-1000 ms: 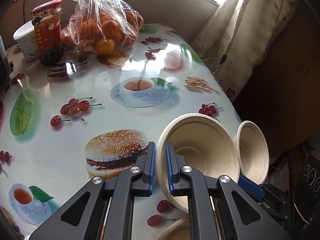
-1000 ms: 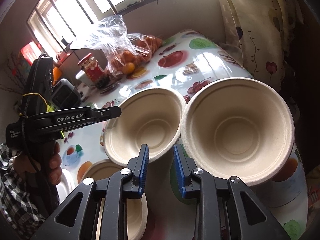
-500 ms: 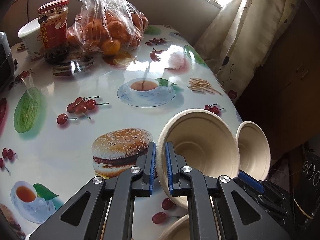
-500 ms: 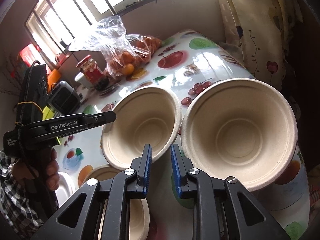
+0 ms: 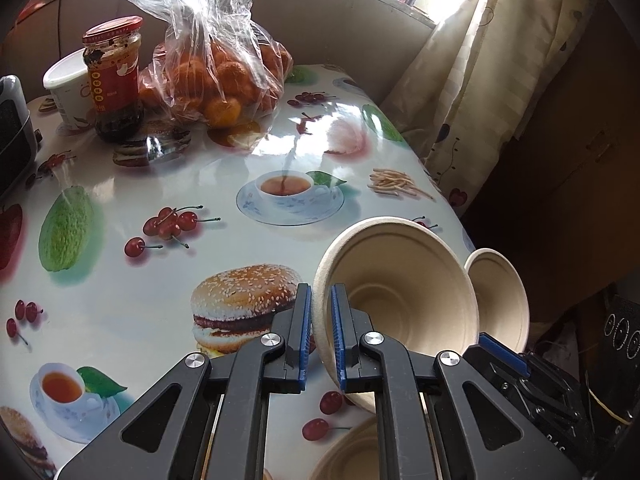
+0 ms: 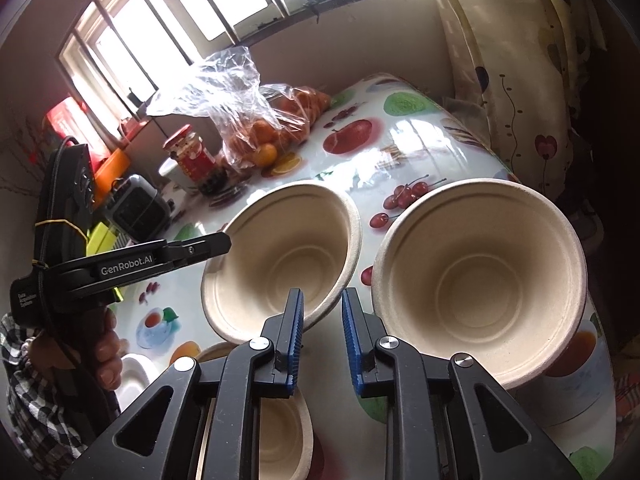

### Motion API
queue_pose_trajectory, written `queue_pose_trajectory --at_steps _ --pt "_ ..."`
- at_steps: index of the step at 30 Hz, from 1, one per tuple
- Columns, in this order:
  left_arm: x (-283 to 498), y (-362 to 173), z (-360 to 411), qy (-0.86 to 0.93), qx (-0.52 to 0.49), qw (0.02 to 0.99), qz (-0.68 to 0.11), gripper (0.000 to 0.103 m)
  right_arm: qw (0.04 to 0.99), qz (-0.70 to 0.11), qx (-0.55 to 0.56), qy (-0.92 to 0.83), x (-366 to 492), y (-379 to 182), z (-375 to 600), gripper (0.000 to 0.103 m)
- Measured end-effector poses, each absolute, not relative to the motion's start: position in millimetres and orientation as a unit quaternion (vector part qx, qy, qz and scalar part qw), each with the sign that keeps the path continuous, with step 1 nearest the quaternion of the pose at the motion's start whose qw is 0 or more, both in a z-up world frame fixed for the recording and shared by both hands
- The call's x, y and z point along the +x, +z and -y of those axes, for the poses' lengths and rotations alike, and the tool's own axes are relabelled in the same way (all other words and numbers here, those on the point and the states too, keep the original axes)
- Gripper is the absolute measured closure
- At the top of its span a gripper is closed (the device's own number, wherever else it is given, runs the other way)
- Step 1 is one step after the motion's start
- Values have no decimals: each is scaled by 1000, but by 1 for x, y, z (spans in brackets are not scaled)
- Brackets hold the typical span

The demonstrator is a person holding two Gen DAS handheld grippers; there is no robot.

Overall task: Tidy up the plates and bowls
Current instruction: 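Lift the tan bowl with both grippers and carry it over another tan bowl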

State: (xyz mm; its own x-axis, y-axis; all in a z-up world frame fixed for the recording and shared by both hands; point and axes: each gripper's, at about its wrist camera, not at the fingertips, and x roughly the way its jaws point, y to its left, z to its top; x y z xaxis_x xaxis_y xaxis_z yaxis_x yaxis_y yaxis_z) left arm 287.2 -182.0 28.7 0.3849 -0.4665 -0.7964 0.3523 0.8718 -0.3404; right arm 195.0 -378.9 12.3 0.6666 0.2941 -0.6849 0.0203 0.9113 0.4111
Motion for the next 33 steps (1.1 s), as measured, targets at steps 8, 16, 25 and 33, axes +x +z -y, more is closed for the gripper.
queue_pose_trajectory --at_steps 8,16,25,33 --pt "279 38 177 -252 -60 833 -488 93 897 -390 193 78 187 22 378 84" --pt "268 46 171 -256 -61 836 -481 93 901 -381 191 81 177 32 375 84" --pt "254 56 163 -259 -66 841 -470 93 906 -369 188 86 164 42 371 84" --pt "237 60 155 -261 -68 844 -464 93 908 -365 187 91 149 47 366 84"
